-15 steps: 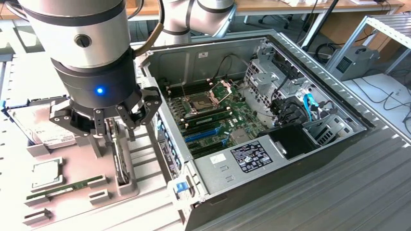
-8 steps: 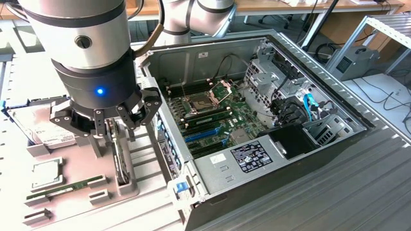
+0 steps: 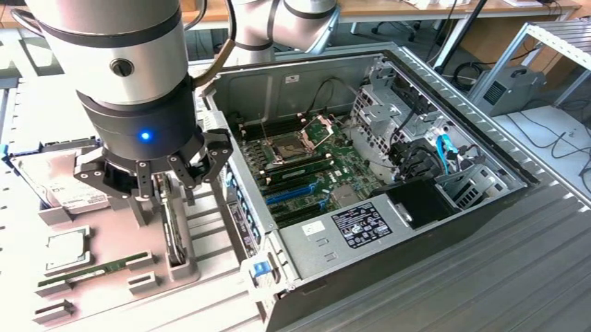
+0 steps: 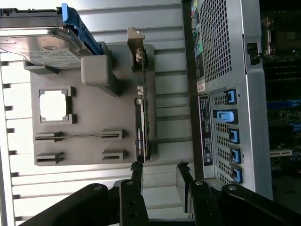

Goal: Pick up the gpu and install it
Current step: 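Pick up the gpu and move the gpu toward the slot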

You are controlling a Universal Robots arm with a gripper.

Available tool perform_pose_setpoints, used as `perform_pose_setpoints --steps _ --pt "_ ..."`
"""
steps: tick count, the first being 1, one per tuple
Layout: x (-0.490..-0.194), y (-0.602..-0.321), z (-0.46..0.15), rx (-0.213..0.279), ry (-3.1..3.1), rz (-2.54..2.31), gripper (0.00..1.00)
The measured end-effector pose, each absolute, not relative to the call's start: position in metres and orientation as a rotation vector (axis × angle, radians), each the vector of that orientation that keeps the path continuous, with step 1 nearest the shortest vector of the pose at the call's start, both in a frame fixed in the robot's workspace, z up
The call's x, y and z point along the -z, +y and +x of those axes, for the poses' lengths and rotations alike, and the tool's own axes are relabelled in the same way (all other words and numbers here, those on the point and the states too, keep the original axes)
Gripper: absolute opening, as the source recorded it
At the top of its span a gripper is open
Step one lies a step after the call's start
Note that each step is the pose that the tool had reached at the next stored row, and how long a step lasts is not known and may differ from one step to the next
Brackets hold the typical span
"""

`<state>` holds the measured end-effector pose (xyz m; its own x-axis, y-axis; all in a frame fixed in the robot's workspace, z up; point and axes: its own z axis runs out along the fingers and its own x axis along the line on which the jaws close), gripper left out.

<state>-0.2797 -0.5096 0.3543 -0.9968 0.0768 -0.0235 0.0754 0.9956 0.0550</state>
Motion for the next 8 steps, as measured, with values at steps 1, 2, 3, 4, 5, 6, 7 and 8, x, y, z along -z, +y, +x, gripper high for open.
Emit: perform_pose_setpoints --steps 1,2,3,4,5,6,7,8 --pt "-0.3540 -0.5096 -0.2797 -0.084 3.113 0.119 0.42" --pt "-0.3536 -0.5096 -0.2796 -0.084 3.112 0.119 0.42" --pt "-0.3534 -0.5096 -0.2797 -0.084 3.113 0.119 0.42" --pt "-0.3531 -0.5096 -0.2796 -0.084 3.113 0.119 0.42" --pt "-0.3529 -0.5096 -0.2796 -0.085 3.112 0.119 0.42" --pt "-0.3526 -0.5096 -0.2797 -0.084 3.113 0.119 0.42" --pt "-0.3524 -0.5096 -0.2796 -0.084 3.112 0.119 0.42" --pt "-0.3521 -0.5096 -0.2797 -0.084 3.112 0.119 0.42"
